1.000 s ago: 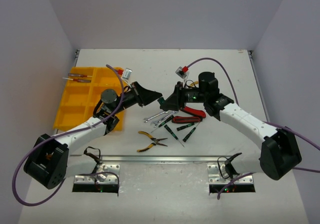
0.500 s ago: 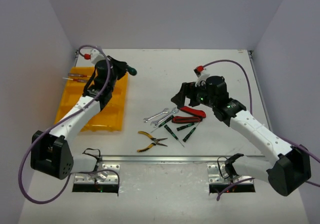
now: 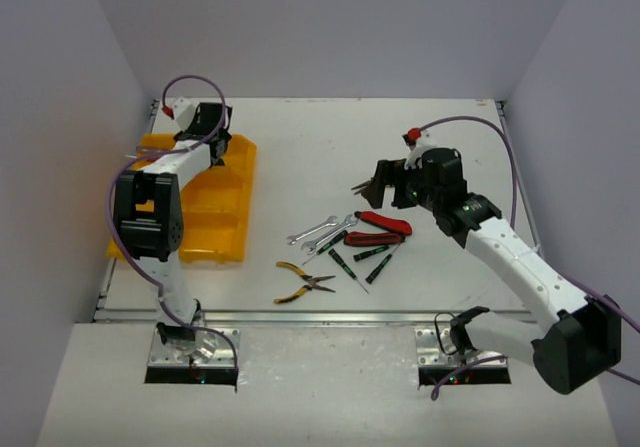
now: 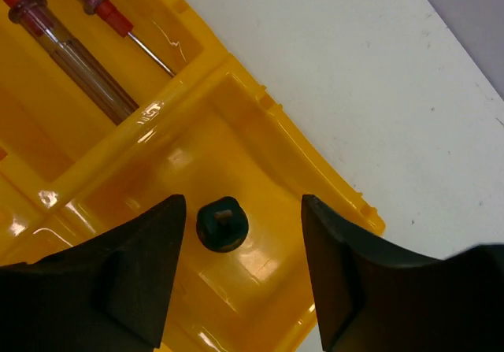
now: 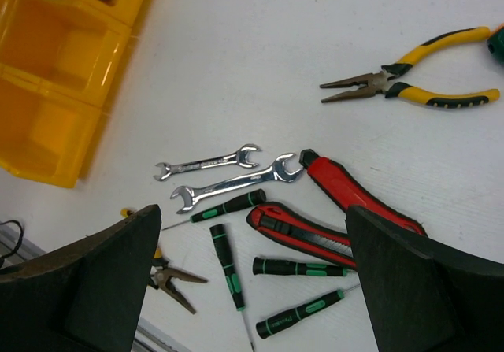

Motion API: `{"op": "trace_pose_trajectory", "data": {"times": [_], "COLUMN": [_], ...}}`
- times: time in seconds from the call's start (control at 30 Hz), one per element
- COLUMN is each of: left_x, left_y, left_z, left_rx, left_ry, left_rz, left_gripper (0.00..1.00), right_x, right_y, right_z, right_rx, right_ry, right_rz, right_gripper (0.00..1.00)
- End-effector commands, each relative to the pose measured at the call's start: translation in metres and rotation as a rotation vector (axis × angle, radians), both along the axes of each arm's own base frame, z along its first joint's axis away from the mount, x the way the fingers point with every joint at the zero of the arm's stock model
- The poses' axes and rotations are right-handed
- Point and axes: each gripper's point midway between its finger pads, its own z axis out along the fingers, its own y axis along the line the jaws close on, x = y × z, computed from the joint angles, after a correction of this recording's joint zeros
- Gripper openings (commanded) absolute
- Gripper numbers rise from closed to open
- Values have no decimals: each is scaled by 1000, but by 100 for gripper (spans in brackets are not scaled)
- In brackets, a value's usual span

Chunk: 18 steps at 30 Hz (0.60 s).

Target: Sort the tools into containers

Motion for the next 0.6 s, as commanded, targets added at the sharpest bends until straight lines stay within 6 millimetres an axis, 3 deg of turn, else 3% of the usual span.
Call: {"op": "trace_pose_trajectory", "data": {"times": [0.0,0.03,0.07,0.2,0.23,0.27,0.3,0.37,0.4,0.43,0.47,0.5,0.57], "left_x": [17,13,11,-13,-24,-29,-49,-70,-86,-102,-121,-122,-149], "left_y": [6,4,0,-22,-31,-42,-65,-89,-107,-116,-133,-137,-150], "left_z": [38,43,55,105,102,121,129,136,123,142,147,146,147], "left_rx": [-28,-48,-72,-152,-182,-211,-267,-282,-290,-259,-258,-247,-244], "left_ry": [-90,-80,-107,-205,-194,-234,-261,-290,-270,-312,-325,-320,-314], "left_rz": [-7,-1,-10,-122,-167,-221,-326,-439,-496,-560,-634,-654,-766], "left_gripper": [67,90,99,100,100,100,100,100,100,100,100,100,100], "right_x": [31,45,57,110,120,128,139,163,171,188,195,202,217], "right_y": [-14,-22,-32,-71,-77,-79,-94,-108,-115,-128,-129,-137,-149], "right_z": [10,-2,4,-18,-24,-34,-61,-69,-77,-92,-99,-105,-120], "right_rx": [-20,-41,-54,-210,-247,-287,-409,-500,-530,-555,-545,-544,-490], "right_ry": [9,64,70,129,135,144,172,160,171,187,192,199,222], "right_rz": [-59,-89,-127,-258,-269,-249,-243,-243,-243,-245,-207,-222,-186], "right_gripper": [99,99,99,99,99,99,99,99,99,99,98,97,90]}}
